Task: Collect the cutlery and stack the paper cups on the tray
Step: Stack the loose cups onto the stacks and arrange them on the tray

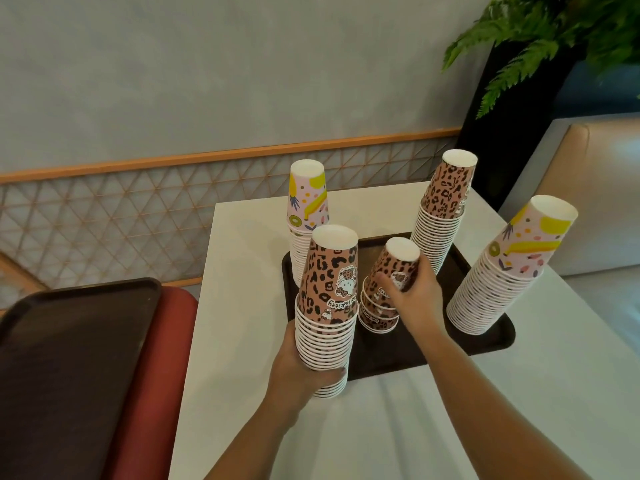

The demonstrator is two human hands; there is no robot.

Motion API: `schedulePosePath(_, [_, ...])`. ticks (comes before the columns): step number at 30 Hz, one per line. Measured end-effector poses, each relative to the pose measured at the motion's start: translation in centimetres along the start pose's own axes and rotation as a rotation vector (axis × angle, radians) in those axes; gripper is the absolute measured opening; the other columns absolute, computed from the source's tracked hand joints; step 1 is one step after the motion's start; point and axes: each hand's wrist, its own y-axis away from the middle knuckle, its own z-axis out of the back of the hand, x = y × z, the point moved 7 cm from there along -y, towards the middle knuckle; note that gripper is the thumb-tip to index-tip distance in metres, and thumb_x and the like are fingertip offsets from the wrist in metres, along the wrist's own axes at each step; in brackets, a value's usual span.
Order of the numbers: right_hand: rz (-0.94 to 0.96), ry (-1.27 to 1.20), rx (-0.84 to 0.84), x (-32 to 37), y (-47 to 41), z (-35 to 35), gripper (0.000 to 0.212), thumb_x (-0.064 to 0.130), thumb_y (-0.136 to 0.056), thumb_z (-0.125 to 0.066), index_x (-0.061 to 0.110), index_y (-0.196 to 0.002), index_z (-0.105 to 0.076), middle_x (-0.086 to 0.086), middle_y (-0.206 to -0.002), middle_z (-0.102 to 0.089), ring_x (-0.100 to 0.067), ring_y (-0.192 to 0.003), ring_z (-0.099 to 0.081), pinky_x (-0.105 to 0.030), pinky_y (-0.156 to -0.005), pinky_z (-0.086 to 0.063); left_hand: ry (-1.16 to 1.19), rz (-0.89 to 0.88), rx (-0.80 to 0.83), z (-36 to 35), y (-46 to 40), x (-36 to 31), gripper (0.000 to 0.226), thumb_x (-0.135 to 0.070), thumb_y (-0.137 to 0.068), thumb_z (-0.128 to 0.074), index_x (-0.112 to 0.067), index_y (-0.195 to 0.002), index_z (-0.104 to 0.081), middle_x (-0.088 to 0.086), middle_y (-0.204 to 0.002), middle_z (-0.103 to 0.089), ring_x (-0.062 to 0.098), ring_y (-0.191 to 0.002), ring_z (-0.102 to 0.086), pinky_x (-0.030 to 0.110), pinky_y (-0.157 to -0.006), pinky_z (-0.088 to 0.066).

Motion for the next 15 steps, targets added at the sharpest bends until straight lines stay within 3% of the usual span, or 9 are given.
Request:
schedulePosePath(4, [0.136, -0.096, -0.045, 4.0, 1.6, 1.0, 0.074, 0.043, -0.082, -0.063, 0.021, -0.143, -0.028, 0.003, -0.147, -0.037, -0.011, -0.135, -0.036, -0.023, -0.105, -0.029, -0.033, -0.023, 0.007, -0.2, -0.1, -0.4, 0.094, -0.014, -0.049, -0.089, -0.034, -0.126, -0.039, -0.013, -0.118, -0.059, 0.010, -0.110, -0.057, 0.025, -0.087, -0.051])
schedulePosePath(8, [0.263, -0.167, 0.239, 8.6, 4.0, -0.4, 0.080, 0.055, -0.076, -0.061, 0.026, -0.142, -0.028, 0.013, -0.141, -0.044, 0.001, -0.127, -0.043, -0.009, -0.100, -0.036, -0.052, -0.030, 0.008, -0.5, 0.0, -0.8, 0.095, -0.019, -0.047, -0.089, -0.038, -0.124, -0.037, -0.011, -0.119, -0.058, 0.012, -0.111, -0.055, 0.031, -0.091, -0.052])
schedulePosePath(12, [0.231, -0.139, 0.333, 9.0, 4.5, -1.4, 0.068, 0.039, -0.075, -0.071, 0.023, -0.134, -0.041, 0.012, -0.122, -0.059, -0.002, -0.112, -0.056, -0.020, -0.093, -0.050, -0.054, -0.022, 0.029, -1.2, 0.2, -1.0, 0.093, -0.020, -0.047, -0.088, -0.042, -0.121, -0.035, -0.017, -0.116, -0.056, 0.009, -0.110, -0.055, 0.031, -0.091, -0.051])
schedulePosePath(15, [0.231, -0.123, 0.305, 9.0, 4.5, -1.2, 0.059, 0.034, -0.075, -0.072, 0.023, -0.127, -0.045, 0.021, -0.107, -0.057, 0.007, -0.098, -0.056, -0.006, -0.079, -0.049, -0.064, -0.015, 0.034, -1.5, 0.4, -1.2, 0.099, -0.033, -0.039, -0.085, -0.039, -0.125, -0.036, -0.011, -0.121, -0.057, 0.013, -0.114, -0.055, 0.036, -0.094, -0.052])
